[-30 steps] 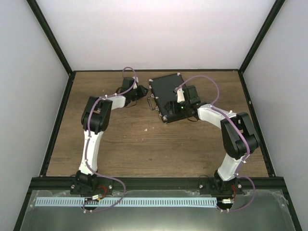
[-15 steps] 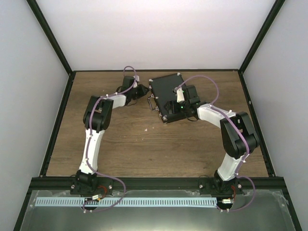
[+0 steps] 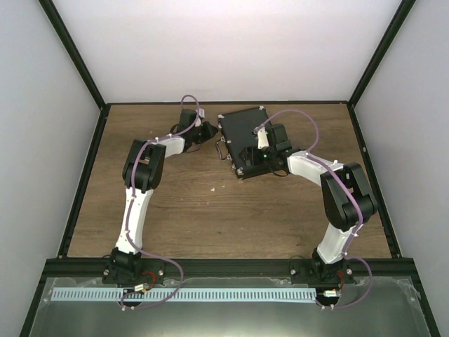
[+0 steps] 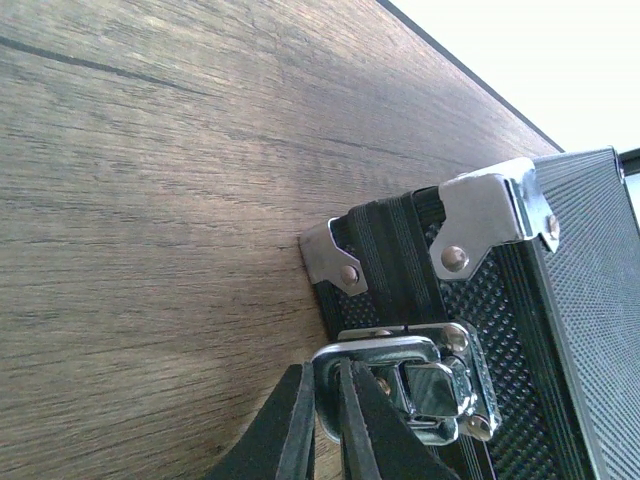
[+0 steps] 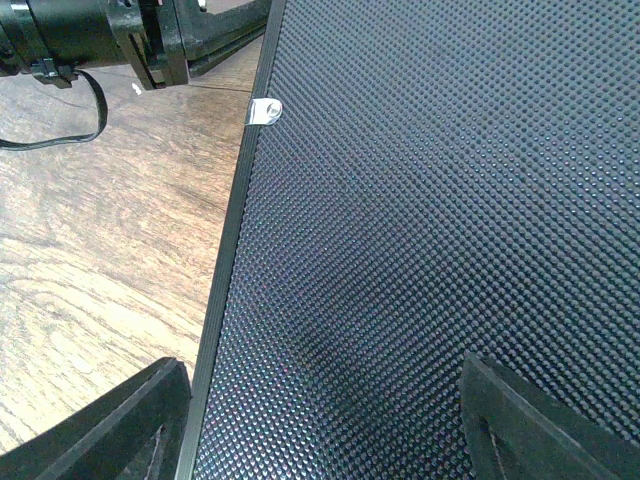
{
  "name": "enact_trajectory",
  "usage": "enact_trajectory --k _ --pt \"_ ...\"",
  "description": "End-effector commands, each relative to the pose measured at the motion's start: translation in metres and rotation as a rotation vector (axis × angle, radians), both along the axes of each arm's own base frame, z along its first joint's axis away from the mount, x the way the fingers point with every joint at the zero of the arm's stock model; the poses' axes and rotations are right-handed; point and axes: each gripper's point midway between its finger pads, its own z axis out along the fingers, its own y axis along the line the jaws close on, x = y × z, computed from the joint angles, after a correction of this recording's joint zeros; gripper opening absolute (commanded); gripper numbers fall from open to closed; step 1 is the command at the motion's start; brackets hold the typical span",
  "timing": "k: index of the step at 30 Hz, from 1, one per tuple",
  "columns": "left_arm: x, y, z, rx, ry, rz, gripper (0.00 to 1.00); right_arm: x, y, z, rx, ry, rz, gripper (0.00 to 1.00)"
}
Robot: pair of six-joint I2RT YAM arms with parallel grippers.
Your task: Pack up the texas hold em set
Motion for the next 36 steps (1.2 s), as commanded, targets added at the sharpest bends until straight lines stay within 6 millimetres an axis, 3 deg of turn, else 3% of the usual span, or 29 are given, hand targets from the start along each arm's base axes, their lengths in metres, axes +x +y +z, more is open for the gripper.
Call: enact_trajectory --k 1,10,15,20,25,30,36 --pt "-0.047 -0.002 -0.082 0.126 0.225 -0.002 0.10 -0.008 0.001 -0.019 -0.027 0.073 0.009 0.75" --pt "-0.056 -0.016 -0.089 0.161 0.247 -0.047 0.11 -0.007 0.000 -0.016 -0.028 0.066 0.000 0.75" --pt "-0.064 -0.015 -0.082 0.158 0.234 -0.037 0.12 0.002 0.000 0.005 -0.006 0.022 -0.025 0.76" --pt "-0.063 -0.016 -0.075 0.148 0.217 -0.041 0.15 0.041 -0.010 0.045 0.017 -0.062 -0.095 0.77" --pt "-0.060 -0.019 -0.071 0.135 0.199 -0.050 0.16 0.090 -0.042 0.064 0.022 -0.115 -0.173 0.81" --pt "-0.060 -0.019 -0.069 0.131 0.192 -0.054 0.16 0.131 -0.074 0.057 0.018 -0.106 -0.231 0.82" --pt "-0.056 -0.022 -0.058 0.099 0.167 -0.066 0.15 0.158 -0.094 0.037 0.068 -0.062 -0.211 0.82"
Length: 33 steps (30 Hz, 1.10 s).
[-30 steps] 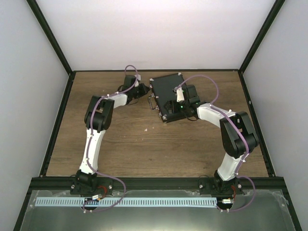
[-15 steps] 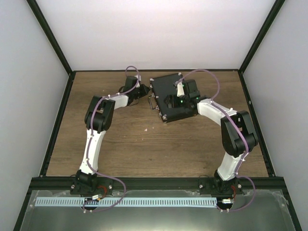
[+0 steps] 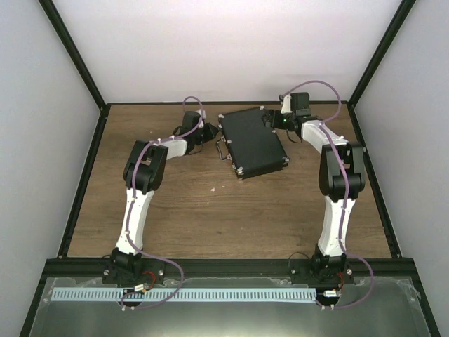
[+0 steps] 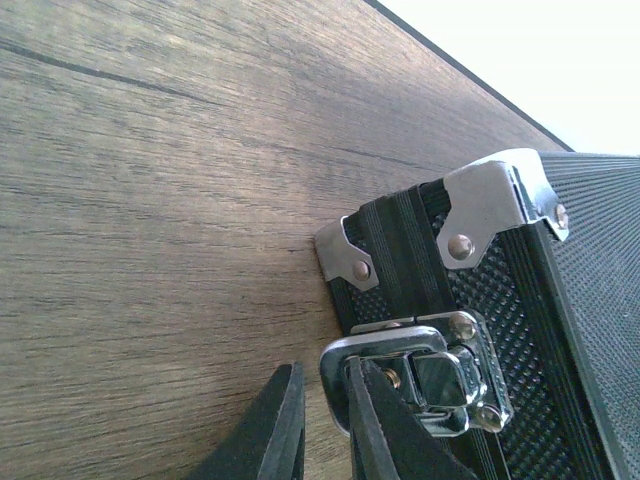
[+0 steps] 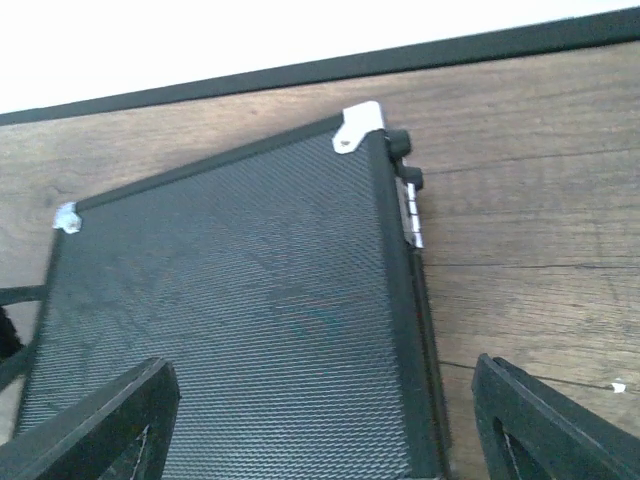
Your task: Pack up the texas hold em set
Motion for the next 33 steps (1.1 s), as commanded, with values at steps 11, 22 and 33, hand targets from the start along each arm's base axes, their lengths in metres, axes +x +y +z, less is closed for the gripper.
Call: enact_trajectory --k 11,22,33 --pt "-0.052 -0.026 -0.064 -0.020 0.231 -0.127 0.08 0.015 0.006 -0.051 0.167 0.122 0.185 0.75" --pt "-0.069 -0.028 -0.066 -0.053 0.271 -0.129 0.05 -0.016 0.052 -0.075 0.246 0.184 0.401 0.65" --pt "-0.064 0.020 -0.014 0.110 0.099 -0.022 0.14 -0.041 0.081 -0.070 0.198 0.179 0.444 0.64"
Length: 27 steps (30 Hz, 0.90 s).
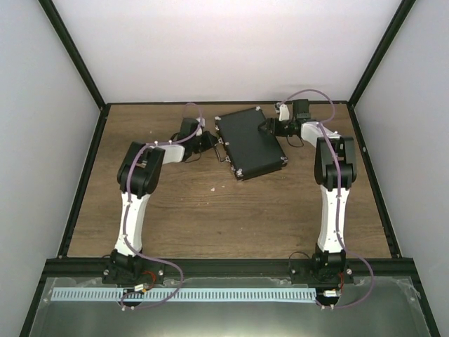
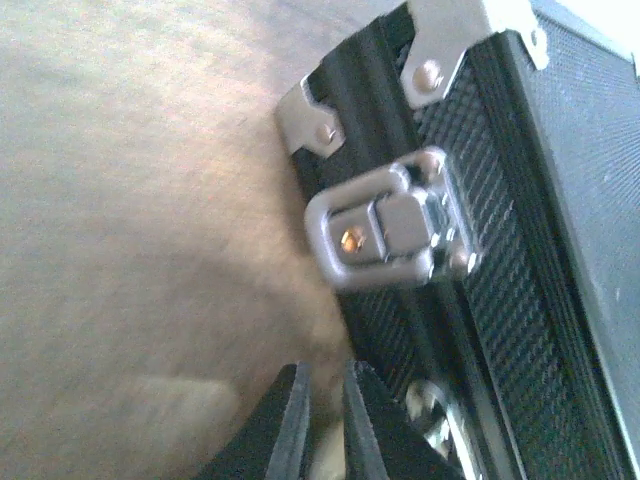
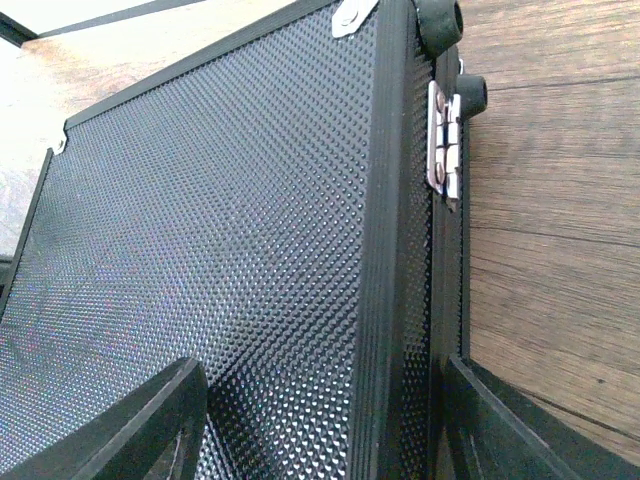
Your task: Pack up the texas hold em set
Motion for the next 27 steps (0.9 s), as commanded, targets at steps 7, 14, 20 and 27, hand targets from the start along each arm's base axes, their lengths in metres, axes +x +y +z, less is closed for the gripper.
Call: enact_trajectory --k 7,14,20,27 --pt "-0.043 0.097 0.063 0.312 -0.125 0.189 0.56 -0.048 0.040 0.038 -0.067 -0.062 0.028 0.77" --pt "-0.067 0.167 0.106 0.401 -0.203 0.245 0.88 -0.053 -0.014 0.095 -0.095 -0.201 -0.175 0.97" --pt "-0.092 0.264 0.132 0.388 -0.270 0.428 0.94 -0.079 -0.083 0.104 -0.075 -0.302 -0.418 1.00" --pt "-0.151 0.347 0.151 0.481 -0.432 0.767 1.00 -0.131 -0.133 0.119 -0.126 -0.562 -0.653 1.00"
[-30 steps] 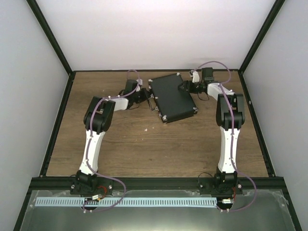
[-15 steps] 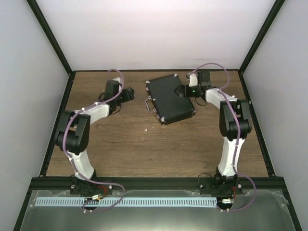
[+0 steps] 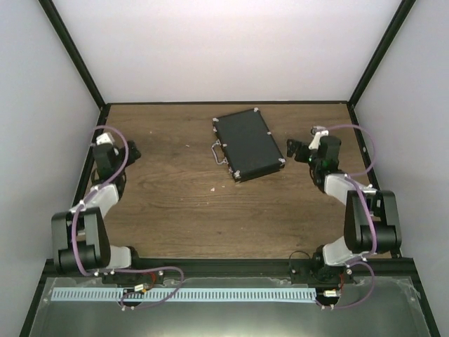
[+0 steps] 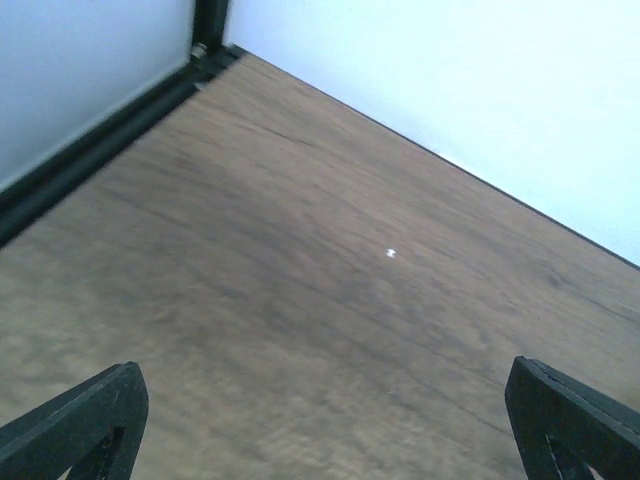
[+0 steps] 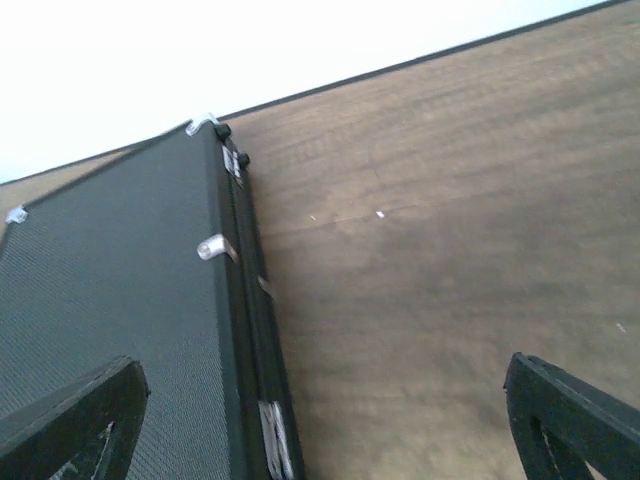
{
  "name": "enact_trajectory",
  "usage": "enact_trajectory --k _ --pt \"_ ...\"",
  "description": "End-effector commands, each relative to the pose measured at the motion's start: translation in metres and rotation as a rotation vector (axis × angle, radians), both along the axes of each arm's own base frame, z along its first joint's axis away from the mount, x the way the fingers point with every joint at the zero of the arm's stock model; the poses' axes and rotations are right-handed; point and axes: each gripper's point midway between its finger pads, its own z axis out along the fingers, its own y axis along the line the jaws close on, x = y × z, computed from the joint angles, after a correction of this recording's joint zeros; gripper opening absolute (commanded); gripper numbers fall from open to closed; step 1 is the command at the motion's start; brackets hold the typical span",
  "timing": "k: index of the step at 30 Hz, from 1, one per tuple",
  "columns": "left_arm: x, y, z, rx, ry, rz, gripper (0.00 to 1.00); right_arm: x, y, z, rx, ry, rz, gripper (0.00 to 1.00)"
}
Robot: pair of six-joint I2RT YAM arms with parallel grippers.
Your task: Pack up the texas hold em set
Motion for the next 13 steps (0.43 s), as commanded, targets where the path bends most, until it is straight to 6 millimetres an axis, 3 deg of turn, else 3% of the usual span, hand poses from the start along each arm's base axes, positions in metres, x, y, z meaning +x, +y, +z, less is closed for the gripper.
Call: enact_trajectory --k 1,6,13 --pt "-0.027 0.029 0.025 0.133 -0.196 0.160 1.00 -0.017 -0.028 0.045 -0.046 -0.290 -0.164 1.00" --pt "-0.034 0.040 0.001 0.202 -0.169 0.212 1.00 -0.036 -0.045 0.038 -0.082 -0.343 -0.248 1.00" --pt "-0.040 0.041 -0.003 0.263 -0.202 0.218 1.00 -0.048 -0.052 0.043 -0.106 -0.390 -0.288 1.00"
